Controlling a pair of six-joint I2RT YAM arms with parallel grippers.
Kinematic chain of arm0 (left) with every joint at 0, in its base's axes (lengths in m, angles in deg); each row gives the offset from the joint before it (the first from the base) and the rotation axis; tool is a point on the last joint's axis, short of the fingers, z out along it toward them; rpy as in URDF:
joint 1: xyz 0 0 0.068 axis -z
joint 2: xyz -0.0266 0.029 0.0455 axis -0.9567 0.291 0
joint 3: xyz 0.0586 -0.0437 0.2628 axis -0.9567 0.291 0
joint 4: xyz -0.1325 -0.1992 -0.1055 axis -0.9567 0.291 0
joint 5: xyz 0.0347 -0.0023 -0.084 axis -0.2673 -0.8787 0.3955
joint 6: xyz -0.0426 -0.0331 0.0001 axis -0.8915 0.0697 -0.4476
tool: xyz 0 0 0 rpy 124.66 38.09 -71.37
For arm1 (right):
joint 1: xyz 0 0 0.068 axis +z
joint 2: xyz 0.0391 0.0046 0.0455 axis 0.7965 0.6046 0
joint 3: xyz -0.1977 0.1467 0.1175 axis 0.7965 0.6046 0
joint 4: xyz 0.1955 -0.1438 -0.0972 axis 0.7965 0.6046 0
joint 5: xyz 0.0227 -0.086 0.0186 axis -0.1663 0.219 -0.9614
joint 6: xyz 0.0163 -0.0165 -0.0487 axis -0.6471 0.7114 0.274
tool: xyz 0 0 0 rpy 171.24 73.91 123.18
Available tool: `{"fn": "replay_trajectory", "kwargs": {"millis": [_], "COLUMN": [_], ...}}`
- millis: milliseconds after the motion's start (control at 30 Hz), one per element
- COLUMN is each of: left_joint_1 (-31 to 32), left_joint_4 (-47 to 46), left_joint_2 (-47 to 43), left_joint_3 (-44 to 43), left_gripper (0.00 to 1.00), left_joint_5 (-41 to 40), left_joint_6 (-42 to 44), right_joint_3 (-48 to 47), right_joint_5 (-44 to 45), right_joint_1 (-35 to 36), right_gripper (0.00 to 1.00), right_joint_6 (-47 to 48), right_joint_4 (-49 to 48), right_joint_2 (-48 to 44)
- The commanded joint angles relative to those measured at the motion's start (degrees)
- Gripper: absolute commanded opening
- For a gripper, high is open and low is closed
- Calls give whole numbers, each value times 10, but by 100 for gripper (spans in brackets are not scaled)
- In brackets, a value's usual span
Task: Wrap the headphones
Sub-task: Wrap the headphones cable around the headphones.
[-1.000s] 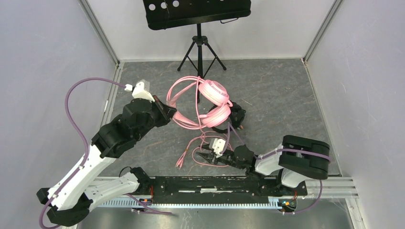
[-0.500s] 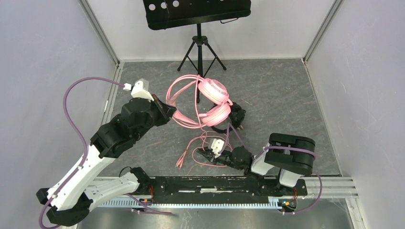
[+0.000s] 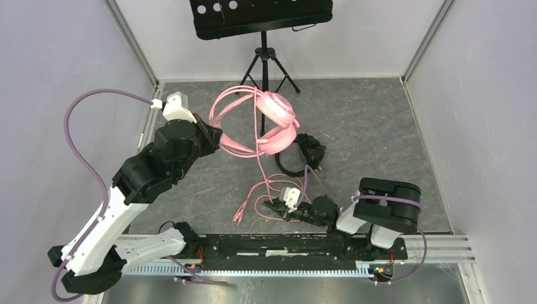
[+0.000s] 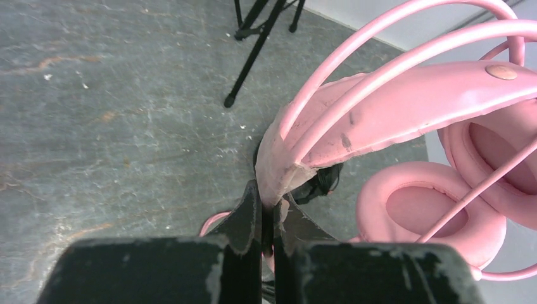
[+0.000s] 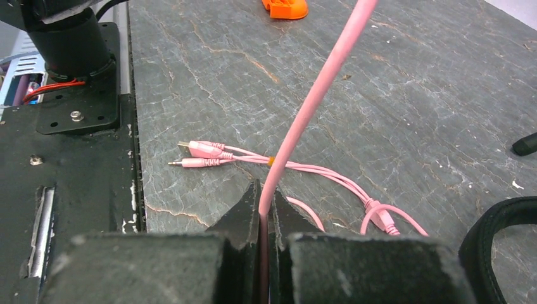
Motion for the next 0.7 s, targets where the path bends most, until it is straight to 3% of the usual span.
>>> {"fn": "replay_trajectory", "kwargs": {"millis": [0,233,500,667], "left_joint_1": [-4,-6,-9,-10], "left_joint_4": [-72,-98,-102,-120], "left_joint_2": [4,11,11,5], "left_joint_3": [-54,-45,-49,-34], "left_gripper": [2,2,2,2], "left_joint_5": [-71,-66,-69,-37], "left_joint_6": [11,1,4,-10], "right_joint_3": [10,-17,6,-30], "right_joint_5": [-33,-37,-11,-15], "right_joint_1": [4,20,21,29], "right_gripper": [0,0,0,0], "right_joint_6": [14,27,25,27], "right_joint_4": [-50,5,-25,43], "right_joint_2": [-18,-36,-32,-40]}}
